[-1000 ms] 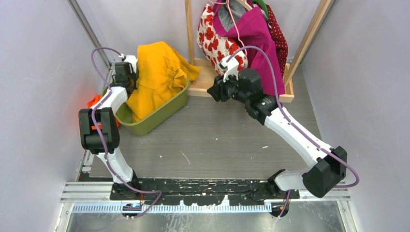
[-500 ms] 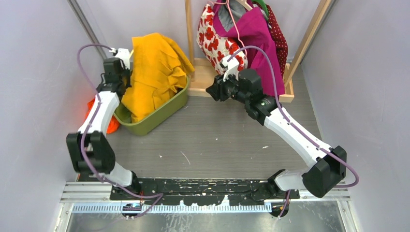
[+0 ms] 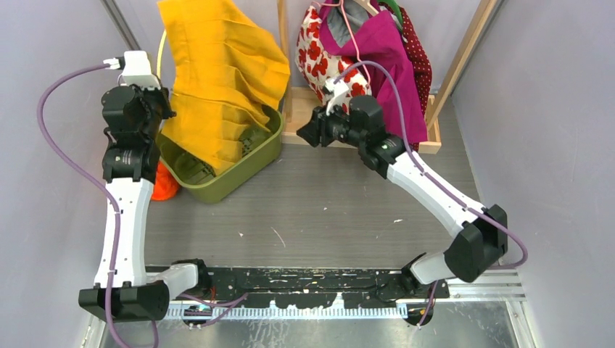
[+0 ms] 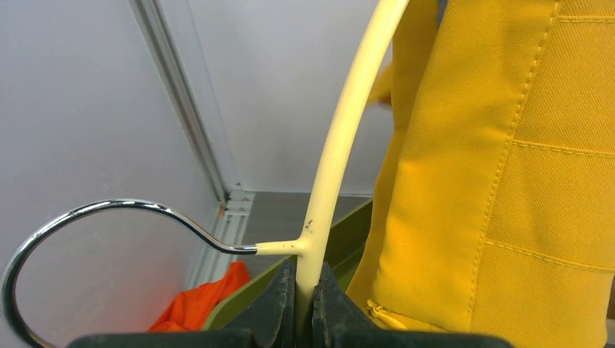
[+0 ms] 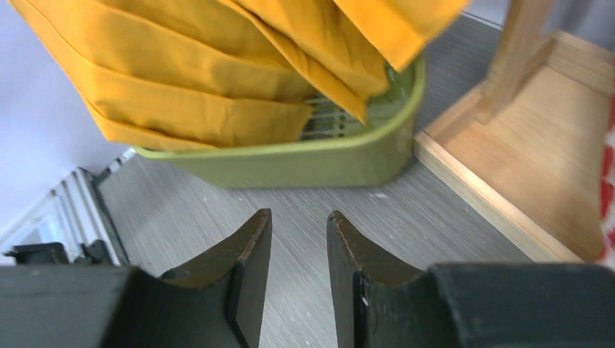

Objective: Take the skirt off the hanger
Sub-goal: Pick up the hanger from the bin.

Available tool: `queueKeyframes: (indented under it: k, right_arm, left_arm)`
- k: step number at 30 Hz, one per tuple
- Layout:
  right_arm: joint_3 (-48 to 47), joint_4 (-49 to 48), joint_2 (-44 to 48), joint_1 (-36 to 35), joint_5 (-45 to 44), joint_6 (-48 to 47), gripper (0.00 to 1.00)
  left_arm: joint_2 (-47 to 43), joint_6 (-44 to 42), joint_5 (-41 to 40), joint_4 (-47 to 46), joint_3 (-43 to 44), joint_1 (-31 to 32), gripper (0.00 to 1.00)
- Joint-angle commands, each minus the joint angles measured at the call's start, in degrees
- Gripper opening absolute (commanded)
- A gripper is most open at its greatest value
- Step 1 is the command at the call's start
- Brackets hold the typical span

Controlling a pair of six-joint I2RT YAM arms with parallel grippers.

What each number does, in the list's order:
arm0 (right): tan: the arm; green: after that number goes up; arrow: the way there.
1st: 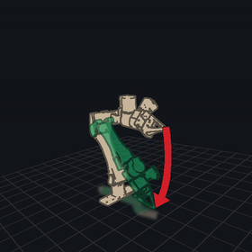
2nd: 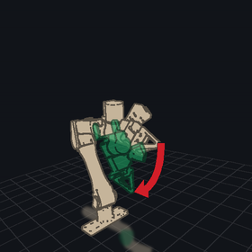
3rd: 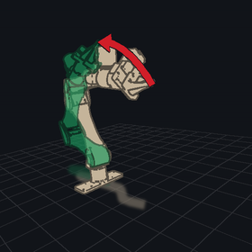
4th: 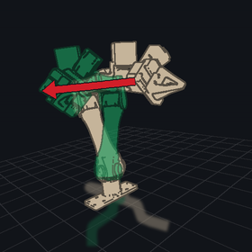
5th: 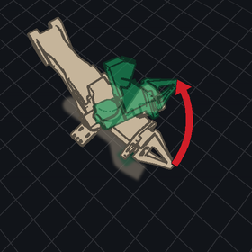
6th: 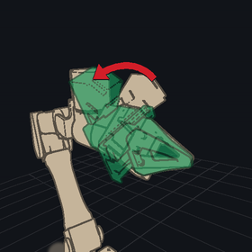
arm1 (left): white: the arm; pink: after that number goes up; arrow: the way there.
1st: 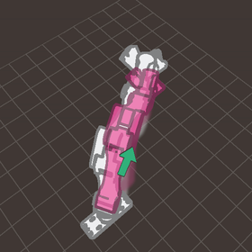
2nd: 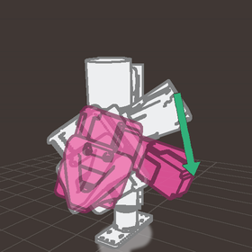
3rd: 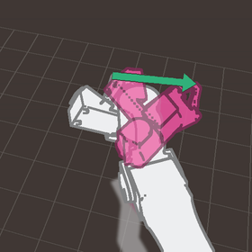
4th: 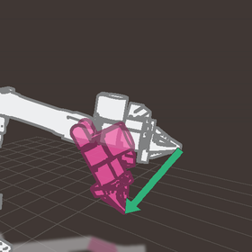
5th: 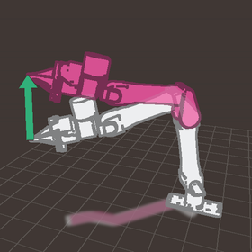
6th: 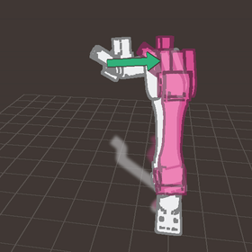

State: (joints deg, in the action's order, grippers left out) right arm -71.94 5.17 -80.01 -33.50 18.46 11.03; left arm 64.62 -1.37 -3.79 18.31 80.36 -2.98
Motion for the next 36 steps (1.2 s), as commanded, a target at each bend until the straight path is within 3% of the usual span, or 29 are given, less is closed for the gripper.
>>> queueKeyframes:
  k: [1, 7, 11, 19, 24, 31, 36]
  right_arm:
    - [-9.54, -3.30, -5.10, -2.30, 5.53, 3.48, 0.40]
    - [-18.44, 0.81, -8.39, -9.07, 2.78, -1.12, 0.41]
    - [-25.58, 6.65, -8.75, -10.66, -0.26, -5.48, 0.42]
    - [-27.11, 10.34, -3.45, -11.05, -5.55, -9.77, 0.45]
    - [-27.98, 14.66, 0.06, -12.35, -6.90, -11.64, 0.45]
    - [-35.81, 35.53, 4.26, -20.43, -15.39, -22.14, 0.40]
    - [-38.50, 49.89, 10.89, -21.35, -18.10, -21.93, 0.38]
  left_arm:
    - [-1.03, 8.22, 4.86, -9.39, 2.83, 1.35, 0.00]
    - [-4.63, 11.20, 12.88, -7.82, 3.63, 3.29, 0.00]
    - [-6.38, 8.61, 20.33, -1.70, 11.72, 5.07, 0.00]
    - [-10.43, 8.97, 28.95, 5.73, 24.77, 5.97, 0.00]
    - [-12.48, 11.02, 36.53, 5.01, 23.77, 5.97, 0.00]
    - [-8.64, 1.62, 42.82, 14.96, 21.79, 5.97, 0.00]
    - [-8.61, -7.88, 37.35, 19.77, 17.06, 6.02, 0.00]
